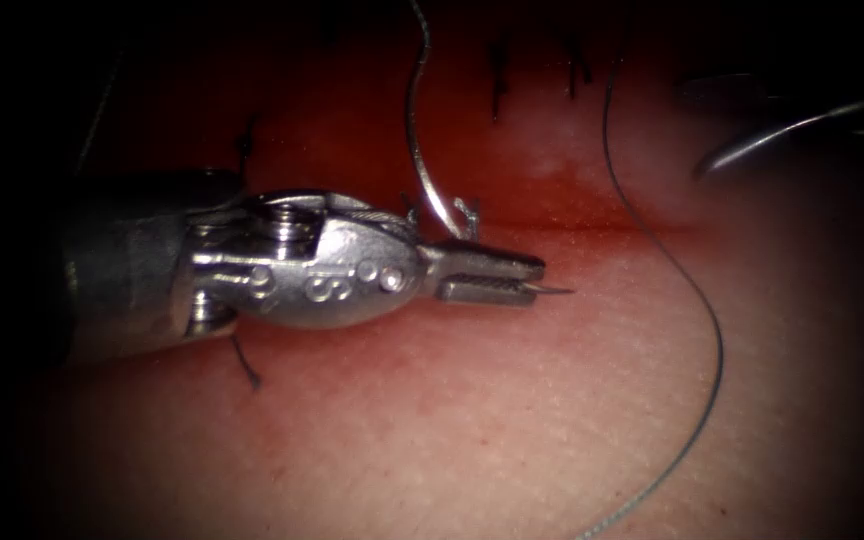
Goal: Wound Closure
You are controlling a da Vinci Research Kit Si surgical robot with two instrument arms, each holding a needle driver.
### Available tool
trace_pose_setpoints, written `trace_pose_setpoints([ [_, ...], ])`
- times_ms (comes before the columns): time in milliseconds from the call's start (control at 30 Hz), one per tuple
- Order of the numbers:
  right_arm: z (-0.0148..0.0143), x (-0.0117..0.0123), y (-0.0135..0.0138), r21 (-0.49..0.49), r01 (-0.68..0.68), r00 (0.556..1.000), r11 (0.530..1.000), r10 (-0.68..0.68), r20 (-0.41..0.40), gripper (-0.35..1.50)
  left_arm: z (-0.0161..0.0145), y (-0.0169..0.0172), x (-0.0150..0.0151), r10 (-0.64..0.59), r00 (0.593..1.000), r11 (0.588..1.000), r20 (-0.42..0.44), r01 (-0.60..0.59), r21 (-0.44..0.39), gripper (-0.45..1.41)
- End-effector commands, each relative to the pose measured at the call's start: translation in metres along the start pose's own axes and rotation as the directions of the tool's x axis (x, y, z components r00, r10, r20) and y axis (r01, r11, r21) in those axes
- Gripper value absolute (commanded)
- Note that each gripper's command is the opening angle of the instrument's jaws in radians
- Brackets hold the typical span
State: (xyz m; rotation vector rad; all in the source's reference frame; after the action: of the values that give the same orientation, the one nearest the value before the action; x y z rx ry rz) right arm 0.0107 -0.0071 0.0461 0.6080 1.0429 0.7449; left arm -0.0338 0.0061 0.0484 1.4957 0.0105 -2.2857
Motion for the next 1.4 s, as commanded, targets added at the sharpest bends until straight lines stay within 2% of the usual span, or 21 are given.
trace_pose_setpoints([
  [33,0.0023,0.0007,0.0001,0.043,-0.089,0.995,0.995,0.091,-0.047,0.99,0.0010,-0.0006,-0.0002,0.021,1.000,1.000,-0.016,-0.021,-0.001,-0.45],
  [100,0.0030,0.0010,0.0000,0.086,-0.156,0.983,0.984,0.163,-0.085,0.99,0.0015,-0.0006,-0.0001,0.042,0.998,0.999,-0.038,-0.043,-0.004,-0.45],
  [267,0.0051,0.0015,-0.0004,0.196,-0.184,0.962,0.963,0.217,-0.163,1.03,0.0020,-0.0008,0.0003,0.081,0.992,0.996,-0.096,-0.083,-0.015,-0.45],
  [400,0.0067,0.0013,-0.0009,0.263,-0.213,0.950,0.941,0.262,-0.169,1.06,0.0020,-0.0007,0.0007,0.110,0.985,0.993,-0.130,-0.113,-0.017,-0.45],
  [733,0.0098,0.0014,-0.0028,0.344,-0.210,0.945,0.915,0.281,-0.169,1.10,0.0020,-0.0007,0.0007,0.153,0.969,0.987,-0.193,-0.161,-0.023,-0.45],
  [1167,0.0123,0.0021,-0.0039,0.353,-0.212,0.941,0.911,0.288,-0.177,1.08,0.0022,-0.0007,0.0008,0.171,0.960,0.984,-0.221,-0.179,-0.020,-0.45],
  [1400,0.0133,0.0012,-0.0041,0.357,-0.227,0.938,0.906,0.302,-0.171,0.99,0.0022,-0.0006,0.0012,0.173,0.961,0.983,-0.215,-0.181,-0.019,-0.45],
])
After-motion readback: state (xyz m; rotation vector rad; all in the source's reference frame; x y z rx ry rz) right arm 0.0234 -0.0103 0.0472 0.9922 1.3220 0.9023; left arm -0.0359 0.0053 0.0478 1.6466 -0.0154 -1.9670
